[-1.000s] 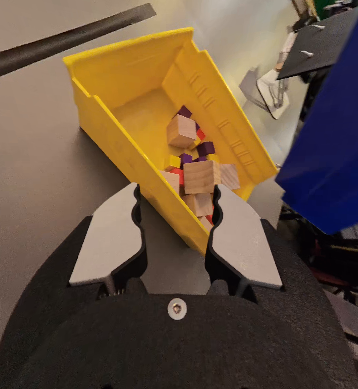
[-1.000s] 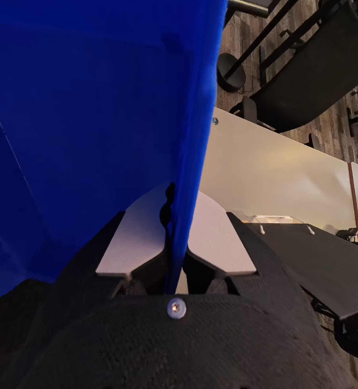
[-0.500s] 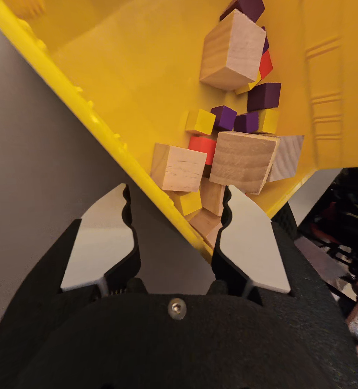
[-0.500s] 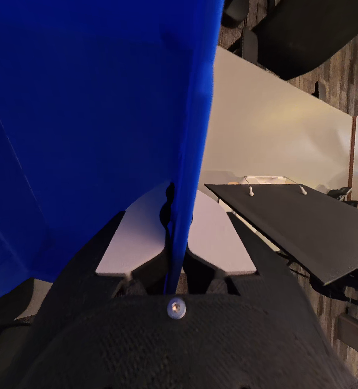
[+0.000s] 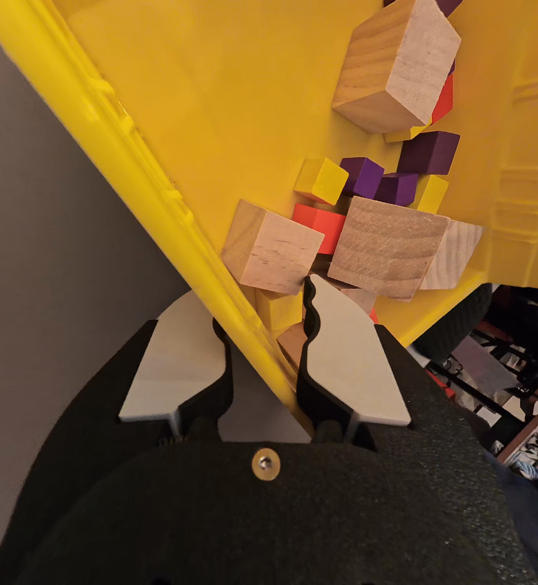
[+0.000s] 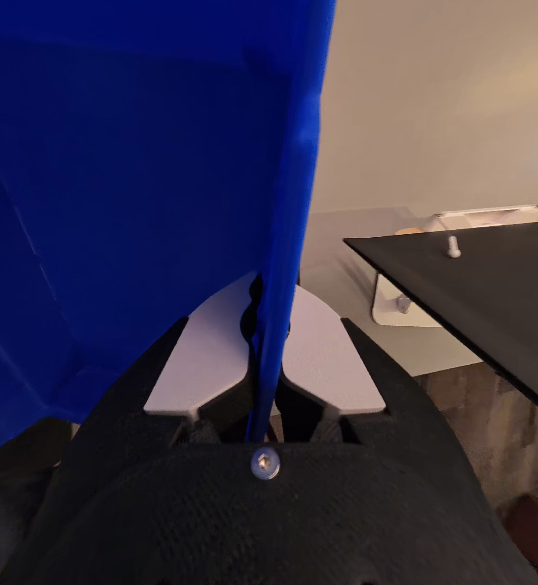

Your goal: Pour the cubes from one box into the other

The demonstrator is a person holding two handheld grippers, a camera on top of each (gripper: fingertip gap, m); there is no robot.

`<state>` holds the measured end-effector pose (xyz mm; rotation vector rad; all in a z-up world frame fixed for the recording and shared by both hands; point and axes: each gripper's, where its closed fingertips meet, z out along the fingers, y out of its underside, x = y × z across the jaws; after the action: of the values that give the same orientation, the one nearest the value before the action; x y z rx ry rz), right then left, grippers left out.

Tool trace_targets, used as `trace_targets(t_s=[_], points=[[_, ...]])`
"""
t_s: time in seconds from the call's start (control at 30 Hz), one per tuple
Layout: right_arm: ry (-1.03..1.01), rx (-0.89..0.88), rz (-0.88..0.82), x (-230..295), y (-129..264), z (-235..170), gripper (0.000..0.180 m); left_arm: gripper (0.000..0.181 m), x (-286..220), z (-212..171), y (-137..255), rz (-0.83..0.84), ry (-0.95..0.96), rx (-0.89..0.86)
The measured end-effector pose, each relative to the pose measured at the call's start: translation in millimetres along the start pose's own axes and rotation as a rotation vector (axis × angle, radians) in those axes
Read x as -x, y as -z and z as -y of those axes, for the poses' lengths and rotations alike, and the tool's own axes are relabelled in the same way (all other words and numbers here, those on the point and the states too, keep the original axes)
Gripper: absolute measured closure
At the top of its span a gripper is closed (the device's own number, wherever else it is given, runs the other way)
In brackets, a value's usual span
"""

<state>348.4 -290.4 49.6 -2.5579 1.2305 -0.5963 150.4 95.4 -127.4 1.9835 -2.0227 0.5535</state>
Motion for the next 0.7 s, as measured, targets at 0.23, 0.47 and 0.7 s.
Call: trace_targets(t_s=[0.23,0.47,0.7], points=[[-0.078,0.091,0.201,37.7,-55.3,-0.6,0.172,0.136,74.4,-51.9,43.6,-0.004,0.085,-0.02],[-0.154,0.149,0.376,84.0,-92.7,19.9,0.172,0.136,154.6,-110.0,90.5,0.007,0.203,-0.074],[-0.148,0.228,0.435,134.8,-123.8,37.3,0.172,0.135,217.8,-156.8,127.6,0.013,0.3,-0.132]])
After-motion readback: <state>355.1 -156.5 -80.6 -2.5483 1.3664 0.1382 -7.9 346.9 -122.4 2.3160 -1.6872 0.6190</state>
